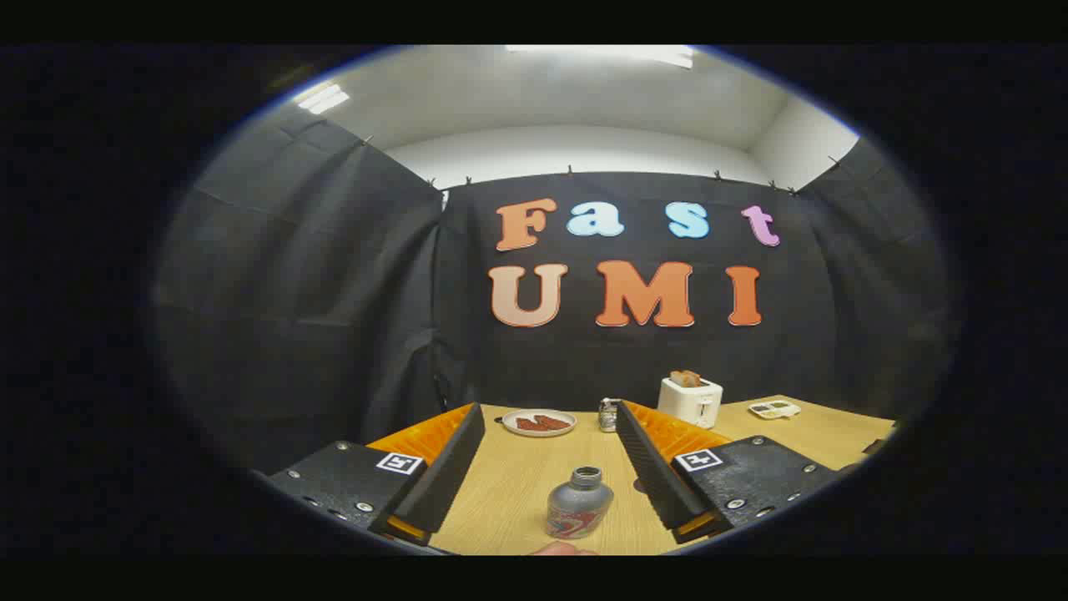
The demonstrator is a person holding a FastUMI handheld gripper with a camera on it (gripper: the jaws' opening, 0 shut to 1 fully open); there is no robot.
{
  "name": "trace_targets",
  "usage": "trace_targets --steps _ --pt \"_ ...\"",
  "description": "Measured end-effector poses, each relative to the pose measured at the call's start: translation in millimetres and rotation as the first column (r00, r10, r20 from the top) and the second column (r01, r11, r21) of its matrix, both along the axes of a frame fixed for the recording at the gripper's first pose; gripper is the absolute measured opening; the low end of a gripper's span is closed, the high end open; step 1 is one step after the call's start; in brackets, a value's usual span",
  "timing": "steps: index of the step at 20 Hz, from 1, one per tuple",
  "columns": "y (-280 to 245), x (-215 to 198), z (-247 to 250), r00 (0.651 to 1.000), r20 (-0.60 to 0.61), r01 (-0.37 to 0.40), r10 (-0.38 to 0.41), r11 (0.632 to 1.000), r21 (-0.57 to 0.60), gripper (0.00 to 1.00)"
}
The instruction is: Take the bottle from table, then pour the juice into the cup, finally place the bottle on the coaster
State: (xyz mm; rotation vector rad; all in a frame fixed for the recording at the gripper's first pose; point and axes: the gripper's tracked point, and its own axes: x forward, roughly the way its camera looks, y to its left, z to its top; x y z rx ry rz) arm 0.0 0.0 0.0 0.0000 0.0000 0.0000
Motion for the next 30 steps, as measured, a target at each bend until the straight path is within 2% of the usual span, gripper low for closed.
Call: trace_targets --steps 7,15,23,28,30 --pt "-15 -3 14 0.998 0.054 0.027 -0.028 0.999 0.021 0.94" --pt "-24 1 0 0.999 0.017 0.037 -0.038 0.999 0.025 0.94" --pt "-16 4 -59 0.996 -0.083 0.034 -0.032 0.999 0.025 0.94" --pt "-23 2 -101 0.993 -0.109 0.058 -0.053 0.998 0.039 0.95" --pt "-28 2 -124 0.986 -0.155 0.064 -0.059 0.998 0.029 0.94"
